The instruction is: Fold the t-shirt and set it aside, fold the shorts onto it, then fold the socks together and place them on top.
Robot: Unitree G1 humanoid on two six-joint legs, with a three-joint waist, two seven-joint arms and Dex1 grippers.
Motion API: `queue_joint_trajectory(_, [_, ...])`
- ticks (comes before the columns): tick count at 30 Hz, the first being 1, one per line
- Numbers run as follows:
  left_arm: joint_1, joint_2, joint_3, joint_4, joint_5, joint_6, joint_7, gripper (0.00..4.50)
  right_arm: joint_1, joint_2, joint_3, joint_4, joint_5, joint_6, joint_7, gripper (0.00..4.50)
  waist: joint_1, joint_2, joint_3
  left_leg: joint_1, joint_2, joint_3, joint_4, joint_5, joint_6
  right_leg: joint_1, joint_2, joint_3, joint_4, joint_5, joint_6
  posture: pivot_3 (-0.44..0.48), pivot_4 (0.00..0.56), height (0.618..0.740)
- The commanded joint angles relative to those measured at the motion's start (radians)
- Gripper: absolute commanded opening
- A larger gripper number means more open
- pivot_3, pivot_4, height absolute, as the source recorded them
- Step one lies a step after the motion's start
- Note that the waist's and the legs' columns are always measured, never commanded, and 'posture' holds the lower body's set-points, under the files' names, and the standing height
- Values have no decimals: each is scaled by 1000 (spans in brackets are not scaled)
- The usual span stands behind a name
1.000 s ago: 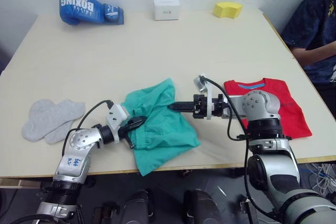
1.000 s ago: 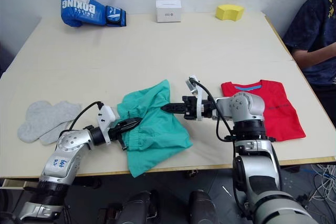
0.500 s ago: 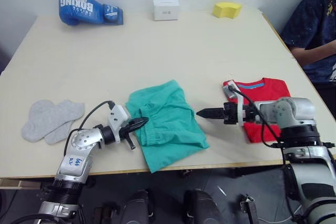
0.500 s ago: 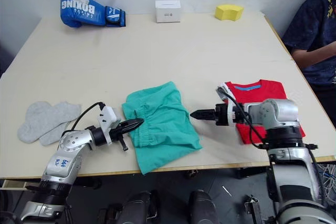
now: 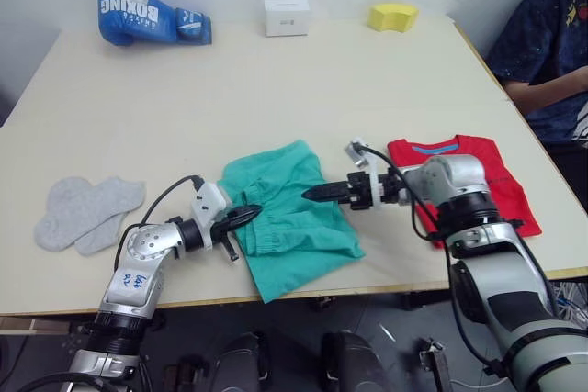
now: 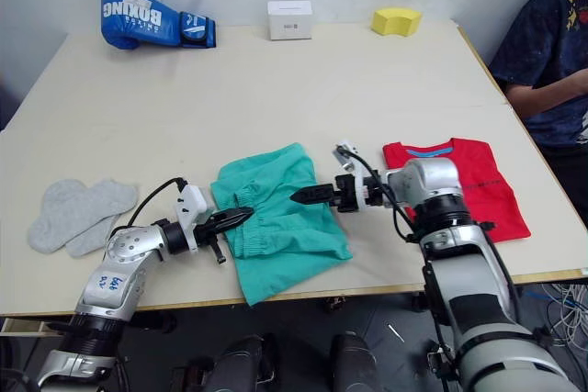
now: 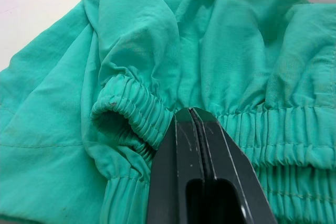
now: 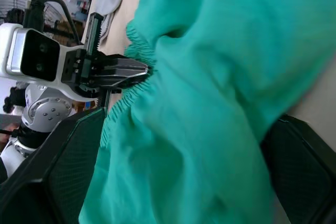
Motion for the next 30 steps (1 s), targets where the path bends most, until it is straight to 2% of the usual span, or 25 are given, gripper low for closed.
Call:
queue_joint_trajectory(1, [27, 15, -9, -25, 18, 21, 4, 0, -18, 29, 1, 5, -15, -25, 1, 3183, 0, 0, 0, 0, 0, 0, 0, 0, 0, 0, 0, 0, 0, 0, 0, 0, 150, 740])
queue_joint_trajectory(6, [41, 25, 4, -45, 10, 22, -2, 0, -7, 23, -28, -30, -13, -25, -2, 1344, 0, 0, 0, -1, 0, 0, 0, 0, 0, 0, 0, 0, 0, 0, 0, 0, 150, 740])
queue_joint_trajectory(9, [41, 21, 11, -49, -1, 13, 0, 0, 22, 0, -57, -117, 7, -43, 5, 240, 0, 0, 0, -1, 0, 0, 0, 0, 0, 0, 0, 0, 0, 0, 0, 0, 150, 740])
queue_joint_trajectory(10, [40, 19, 13, -57, -13, 24, -5, 0, 32, -13, -65, -158, 17, -33, 7, 14, 1, 0, 0, -1, 0, 0, 0, 0, 0, 0, 0, 0, 0, 0, 0, 0, 150, 740])
queue_joint_trajectory(13, [52, 21, 10, -112, -70, 83, -33, 0, 64, -82, -78, -322, 74, 34, 41, 14, 4, 0, 0, -1, 0, 0, 0, 0, 0, -1, -1, 0, -1, 0, 0, 0, 150, 740])
queue_joint_trajectory(16, [62, -3, 54, -247, -212, 221, -10, 0, 77, -203, -107, -475, 160, 117, 97, 14, 5, 0, 0, -2, -1, 0, 0, -1, 1, -1, -2, 0, -1, 0, 0, 0, 150, 740])
queue_joint_trajectory(20, [82, 19, 132, -475, -422, 364, 0, 1110, 81, -439, -156, -574, 230, 130, 218, 0, 4, -1, 1, -3, -1, -1, 0, -2, 2, 0, -3, 1, -4, 0, 0, 0, 150, 740])
queue_joint_trajectory(22, [84, 23, 181, -556, -501, 379, 10, 1757, 89, -563, -181, -566, 226, 50, 310, 0, 5, -1, 1, -2, -1, -1, -1, -3, 1, 1, -2, 1, -5, 0, 0, 0, 150, 740])
queue_joint_trajectory(26, [89, 44, 210, -616, -543, 383, 19, 2998, 77, -776, -104, -384, 78, -172, 469, 0, 3, -2, 1, -1, -1, 0, -1, -3, 1, 2, 0, 0, -8, 0, 1, 0, 150, 740])
queue_joint_trajectory(30, [99, 65, 214, -615, -554, 390, 19, 4174, 68, -884, 27, -119, -94, -427, 560, 0, 3, -2, 1, 1, 0, 3, 1, -2, 1, 2, 2, 0, -8, 1, 1, 0, 150, 740])
